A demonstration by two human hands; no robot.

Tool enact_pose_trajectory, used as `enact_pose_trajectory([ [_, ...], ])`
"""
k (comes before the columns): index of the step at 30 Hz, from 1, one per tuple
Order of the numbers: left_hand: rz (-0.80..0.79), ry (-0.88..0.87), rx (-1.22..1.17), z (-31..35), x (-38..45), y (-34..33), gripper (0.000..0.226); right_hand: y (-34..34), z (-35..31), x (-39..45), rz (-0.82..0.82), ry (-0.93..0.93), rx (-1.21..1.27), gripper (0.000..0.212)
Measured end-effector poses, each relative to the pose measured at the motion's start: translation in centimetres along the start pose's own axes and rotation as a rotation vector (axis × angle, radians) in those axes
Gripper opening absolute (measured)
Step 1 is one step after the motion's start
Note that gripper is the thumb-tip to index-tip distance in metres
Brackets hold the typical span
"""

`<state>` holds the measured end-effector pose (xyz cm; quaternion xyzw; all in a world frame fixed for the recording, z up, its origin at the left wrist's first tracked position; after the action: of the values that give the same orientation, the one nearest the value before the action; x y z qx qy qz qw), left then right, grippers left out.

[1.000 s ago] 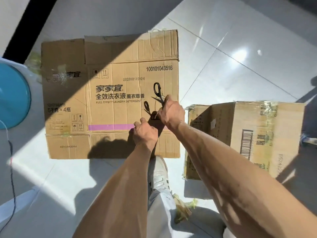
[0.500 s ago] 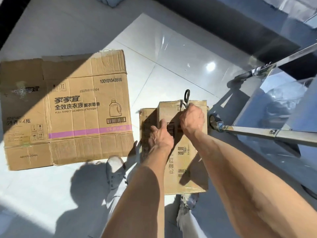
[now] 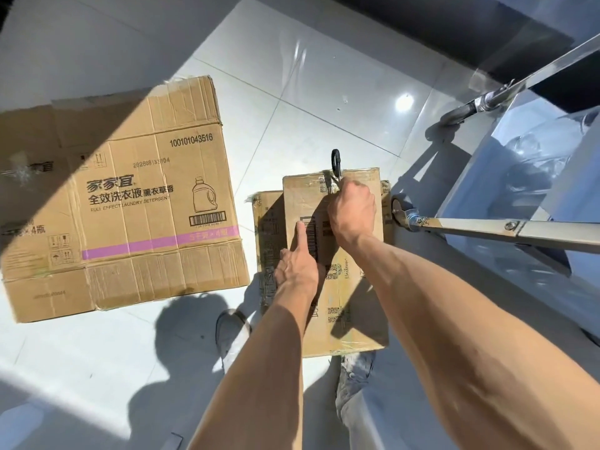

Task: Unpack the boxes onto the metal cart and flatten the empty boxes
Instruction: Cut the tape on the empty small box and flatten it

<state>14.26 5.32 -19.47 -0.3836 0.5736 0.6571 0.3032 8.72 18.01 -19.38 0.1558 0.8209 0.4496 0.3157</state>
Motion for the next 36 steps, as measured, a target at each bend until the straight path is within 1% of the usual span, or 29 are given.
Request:
enact_pose_trajectory([
  [5,-0.01,-0.001,-0.001,-0.3,0.2,0.0,0.084,-0.8,-0.1,-0.9,0.0,-0.007,0.02,0.015],
  [11,-0.024,-0.004,-0.012,-0.6,0.5,0.0,0.081,-0.7,-0.3,-1.4,-0.031,-0.017,0.006,0.018],
  [16,-0.049,0.02,-0.02,-0.1,0.4,0.1,0.077,-0.9,0.0,-4.5,-0.05,-0.052,0.013,0.017],
  [20,-0.058,0.031,-0.038,0.2,0.4,-0.3,0.086,-0.6,0.4,-4.9,-0.051,-0.059,0.006,0.016],
  [22,-0.054,0.037,-0.04,0.0,0.5,-0.4,0.093,-0.7,0.9,-5.6,-0.112,-0.082,-0.009,0.016],
  [26,-0.071,0.038,-0.052,-0.2,0.3,-0.8,0.106,-2.1,3.8,-11.4,-0.275,-0.24,-0.021,0.021],
  [29,-0.064,0.019,-0.074,-0.6,0.2,-0.8,0.109,-3.2,5.8,-14.6,-0.37,-0.233,-0.061,0.016],
  [33,-0.04,0.013,-0.07,-0.7,0.0,-0.8,0.109,-3.2,6.2,-16.0,-0.496,-0.302,-0.055,0.015],
  [36,-0.052,0.029,-0.1,-0.5,0.0,-0.7,0.108,-2.6,5.9,-16.5,-0.488,-0.272,-0.053,0.017],
])
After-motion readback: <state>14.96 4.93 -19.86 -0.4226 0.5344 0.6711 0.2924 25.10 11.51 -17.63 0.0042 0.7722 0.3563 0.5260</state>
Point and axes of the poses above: each hand's wrist, its own x-axis towards the middle knuckle, its own y-axis out of the back of the hand, z = x × y, the point moved 2 cm from there along x, towards the middle knuckle, and after that the axes turned 6 degrees about x, right-handed, at the moved point
